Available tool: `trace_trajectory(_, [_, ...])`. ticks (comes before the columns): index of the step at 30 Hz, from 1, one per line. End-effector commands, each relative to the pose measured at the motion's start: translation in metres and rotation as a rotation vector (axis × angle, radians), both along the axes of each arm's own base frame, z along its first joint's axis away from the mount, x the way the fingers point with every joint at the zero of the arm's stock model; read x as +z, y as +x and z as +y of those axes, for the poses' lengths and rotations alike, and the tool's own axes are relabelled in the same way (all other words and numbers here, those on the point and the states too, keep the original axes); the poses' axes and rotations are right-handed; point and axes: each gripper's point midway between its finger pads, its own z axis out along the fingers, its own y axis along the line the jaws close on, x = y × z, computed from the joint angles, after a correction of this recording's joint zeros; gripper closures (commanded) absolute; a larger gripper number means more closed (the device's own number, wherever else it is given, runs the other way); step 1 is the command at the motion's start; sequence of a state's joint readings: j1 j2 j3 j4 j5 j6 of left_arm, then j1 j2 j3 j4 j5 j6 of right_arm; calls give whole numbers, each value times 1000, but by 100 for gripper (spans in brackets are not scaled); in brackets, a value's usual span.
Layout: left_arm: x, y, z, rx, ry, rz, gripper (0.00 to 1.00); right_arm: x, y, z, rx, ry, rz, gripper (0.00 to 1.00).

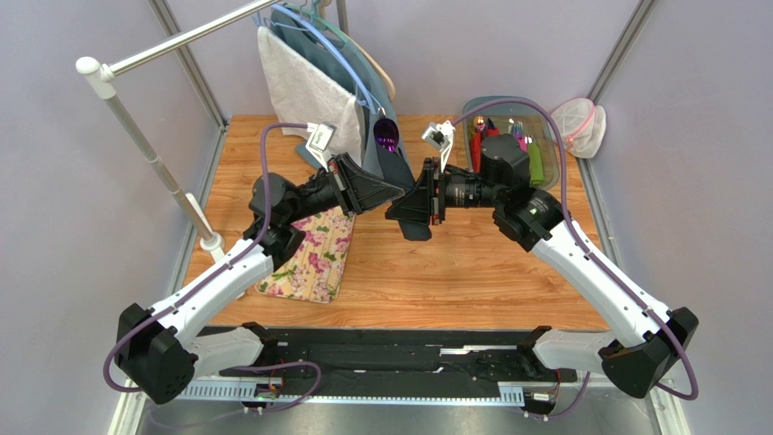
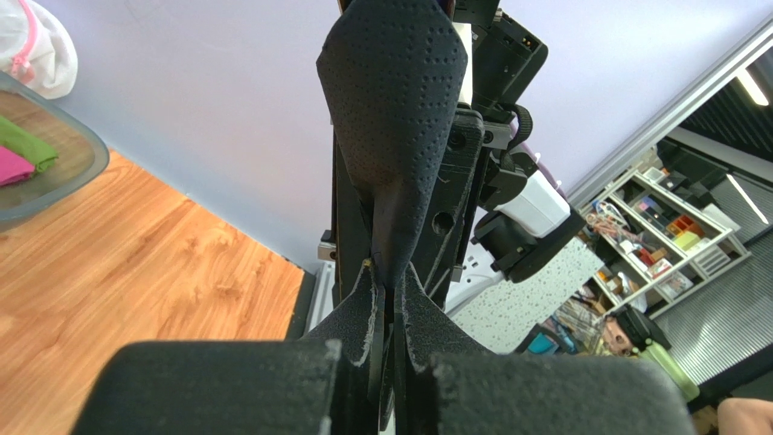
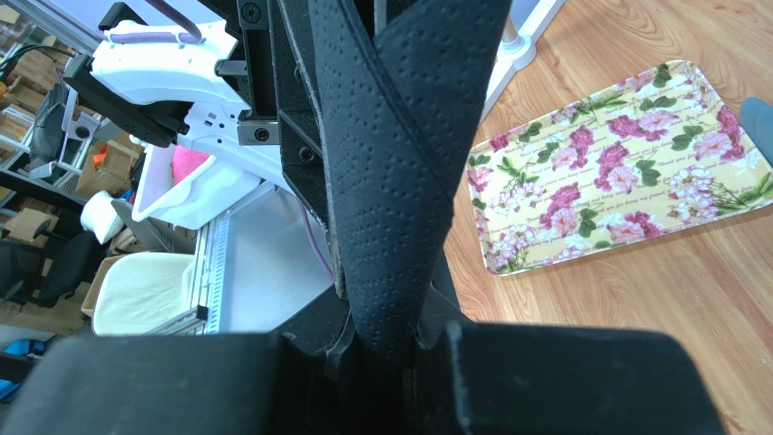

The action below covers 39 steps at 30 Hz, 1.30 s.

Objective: Place the utensils on the paper napkin and roll it up

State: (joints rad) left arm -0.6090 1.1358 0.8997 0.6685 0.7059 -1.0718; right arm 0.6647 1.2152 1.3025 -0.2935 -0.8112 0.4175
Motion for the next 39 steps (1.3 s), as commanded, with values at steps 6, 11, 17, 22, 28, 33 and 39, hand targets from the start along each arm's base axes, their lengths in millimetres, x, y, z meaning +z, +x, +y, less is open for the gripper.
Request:
trace_trajectory(6, [6, 0, 0, -14, 5, -11, 100, 51, -10, -6, 12, 104, -203, 92])
trace_trajectory(11, [19, 4, 5, 7, -10, -62, 100, 43, -4, -12, -26, 67, -188, 74])
trace_trajectory(17, [22, 3, 6, 8, -10, -80, 100, 35, 4, -22, -64, 32, -155, 62])
trace_trajectory(22, [23, 5, 5, 14, -10, -94, 100, 30, 6, -29, -86, 5, -133, 49])
trace_trajectory(28, [27, 7, 4, 23, -13, -112, 100, 19, 4, -39, -103, -41, -124, 48])
trace_trajectory(33, [30, 11, 3, 35, -18, -118, 100, 11, 1, -38, -104, -28, -65, 49])
trace_trajectory(39, [31, 17, 1, 44, -21, -113, 100, 17, 4, -31, -90, 21, -18, 61])
